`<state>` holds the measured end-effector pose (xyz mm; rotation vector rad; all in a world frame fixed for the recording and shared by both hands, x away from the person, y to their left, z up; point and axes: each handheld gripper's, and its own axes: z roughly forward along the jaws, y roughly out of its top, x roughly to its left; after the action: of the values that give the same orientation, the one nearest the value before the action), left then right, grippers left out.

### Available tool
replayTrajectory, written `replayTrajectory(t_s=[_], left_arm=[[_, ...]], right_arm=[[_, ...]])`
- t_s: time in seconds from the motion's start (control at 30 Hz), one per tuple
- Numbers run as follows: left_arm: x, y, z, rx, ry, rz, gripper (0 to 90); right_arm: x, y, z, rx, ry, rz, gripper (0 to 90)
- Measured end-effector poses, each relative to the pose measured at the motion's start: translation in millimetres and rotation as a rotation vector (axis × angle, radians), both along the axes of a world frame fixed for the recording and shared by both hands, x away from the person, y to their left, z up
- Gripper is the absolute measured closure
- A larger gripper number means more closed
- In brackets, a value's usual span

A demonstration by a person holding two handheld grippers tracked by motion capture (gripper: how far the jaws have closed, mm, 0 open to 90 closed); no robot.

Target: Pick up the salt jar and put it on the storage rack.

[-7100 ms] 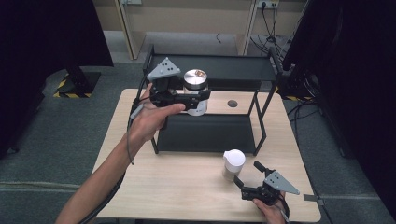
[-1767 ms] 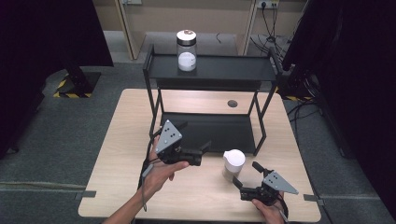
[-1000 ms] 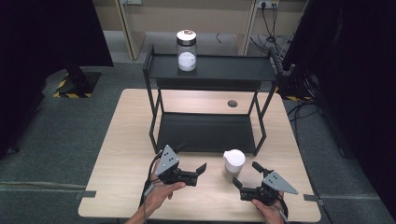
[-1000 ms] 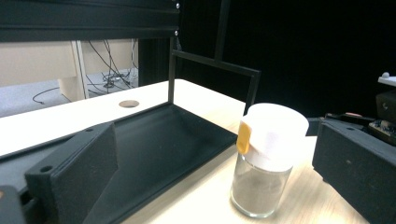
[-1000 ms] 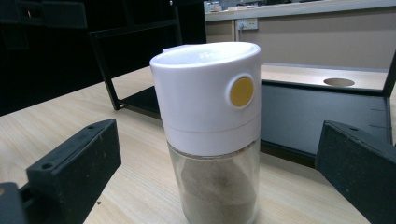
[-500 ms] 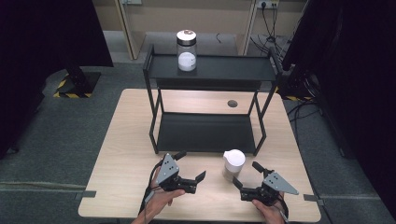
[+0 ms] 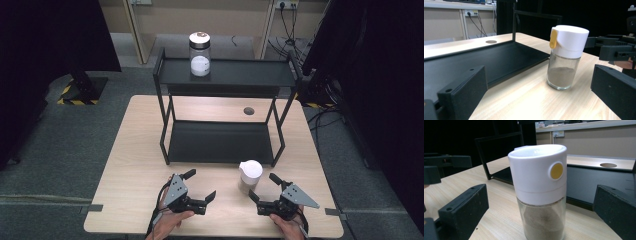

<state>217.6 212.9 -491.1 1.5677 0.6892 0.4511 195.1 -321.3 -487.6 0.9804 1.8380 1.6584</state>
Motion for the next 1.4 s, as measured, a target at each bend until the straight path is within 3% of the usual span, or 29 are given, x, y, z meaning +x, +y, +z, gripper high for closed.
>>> replayTrajectory(t_s=[0.33,1.4], left_arm=[[-10.5,2.5,-9.8,0.021,-0.010,0.004,0.1],[-8.9,6.6,-13.4,0.012,0.008,0.012,0.1]], right_arm=[[0.3,-0.4,-1.0,0.010,0.000,0.008,0.4],[-0.8,-2.0,-0.7,0.011,-0.007,-0.003,0.4]])
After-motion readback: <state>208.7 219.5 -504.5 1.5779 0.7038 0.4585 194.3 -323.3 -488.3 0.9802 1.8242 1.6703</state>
